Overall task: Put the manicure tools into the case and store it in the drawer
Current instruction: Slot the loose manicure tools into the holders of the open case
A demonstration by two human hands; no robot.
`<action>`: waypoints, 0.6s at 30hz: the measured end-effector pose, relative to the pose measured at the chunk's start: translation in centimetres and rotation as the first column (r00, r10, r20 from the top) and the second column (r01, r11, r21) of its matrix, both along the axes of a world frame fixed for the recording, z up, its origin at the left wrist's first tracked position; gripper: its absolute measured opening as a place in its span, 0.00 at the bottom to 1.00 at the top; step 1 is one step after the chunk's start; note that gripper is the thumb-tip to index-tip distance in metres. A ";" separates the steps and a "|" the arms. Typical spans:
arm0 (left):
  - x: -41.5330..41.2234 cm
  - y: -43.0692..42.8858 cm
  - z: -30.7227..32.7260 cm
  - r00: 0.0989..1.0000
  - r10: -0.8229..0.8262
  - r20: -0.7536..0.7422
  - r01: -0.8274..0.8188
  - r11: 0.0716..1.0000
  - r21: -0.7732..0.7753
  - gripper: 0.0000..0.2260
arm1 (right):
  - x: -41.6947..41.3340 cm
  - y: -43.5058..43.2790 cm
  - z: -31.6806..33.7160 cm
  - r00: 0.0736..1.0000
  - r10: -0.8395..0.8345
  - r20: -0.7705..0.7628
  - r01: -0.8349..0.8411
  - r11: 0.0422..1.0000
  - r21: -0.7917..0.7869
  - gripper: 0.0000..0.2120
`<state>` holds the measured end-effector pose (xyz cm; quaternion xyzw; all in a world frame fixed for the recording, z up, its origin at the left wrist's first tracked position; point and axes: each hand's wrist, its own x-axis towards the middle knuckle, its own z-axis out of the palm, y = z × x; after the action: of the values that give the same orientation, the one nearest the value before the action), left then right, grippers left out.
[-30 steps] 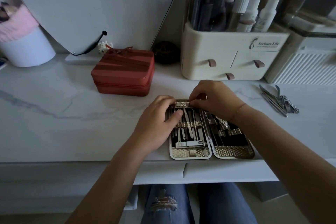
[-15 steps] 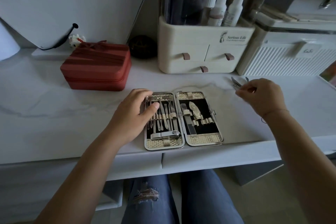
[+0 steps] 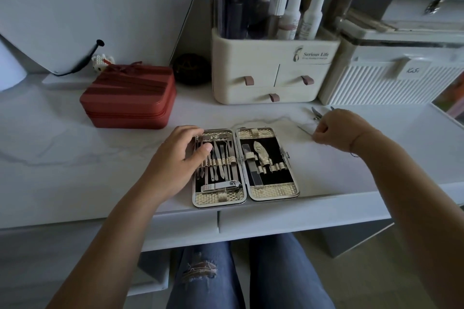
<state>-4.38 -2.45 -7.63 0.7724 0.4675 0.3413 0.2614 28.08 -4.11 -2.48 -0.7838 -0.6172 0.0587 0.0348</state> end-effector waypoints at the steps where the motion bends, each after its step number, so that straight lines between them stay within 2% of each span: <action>1: 0.0 0.0 0.0 1.000 -0.001 0.004 0.001 1.000 -0.002 0.19 | -0.2 0.0 0.0 1.000 0.029 -0.011 -0.029 0.999 -0.023 0.13; 4: 0.0 0.0 0.0 1.000 0.003 0.014 -0.003 1.000 -0.008 0.18 | -0.7 -0.4 0.0 0.991 0.104 -0.084 -0.104 0.995 0.006 0.11; 7: 0.0 0.0 0.1 1.000 0.004 0.014 -0.003 1.000 -0.007 0.18 | -1.4 -1.1 0.3 0.949 0.121 -0.290 -0.088 0.988 0.126 0.08; 9: 0.0 0.0 0.0 1.000 0.001 0.010 -0.001 1.000 -0.008 0.19 | -2.2 -1.4 0.4 0.843 0.130 -0.521 -0.048 0.985 0.166 0.05; 11: -0.1 0.0 0.0 1.000 -0.001 0.005 0.001 1.000 -0.003 0.19 | -3.0 -1.4 0.3 0.689 0.143 -0.711 -0.017 0.983 0.180 0.01; 12: -0.1 0.0 0.0 1.000 -0.001 0.003 0.001 1.000 -0.001 0.19 | -3.3 -1.3 0.4 0.615 0.135 -0.777 -0.002 0.986 0.169 0.03; 15: -0.1 0.0 0.0 1.000 -0.001 0.006 0.001 1.000 -0.003 0.19 | -4.4 -1.0 0.5 0.412 0.074 -0.908 -0.009 0.997 0.077 0.06; 18: -0.1 0.0 -0.1 1.000 -0.001 0.004 0.001 1.000 -0.010 0.19 | -5.5 -0.7 0.1 0.347 0.017 -0.938 -0.027 1.000 0.008 0.03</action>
<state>-4.47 -2.43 -7.69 0.7706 0.4681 0.3406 0.2664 22.61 -4.78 -2.38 -0.6016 -0.4969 0.4990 0.3770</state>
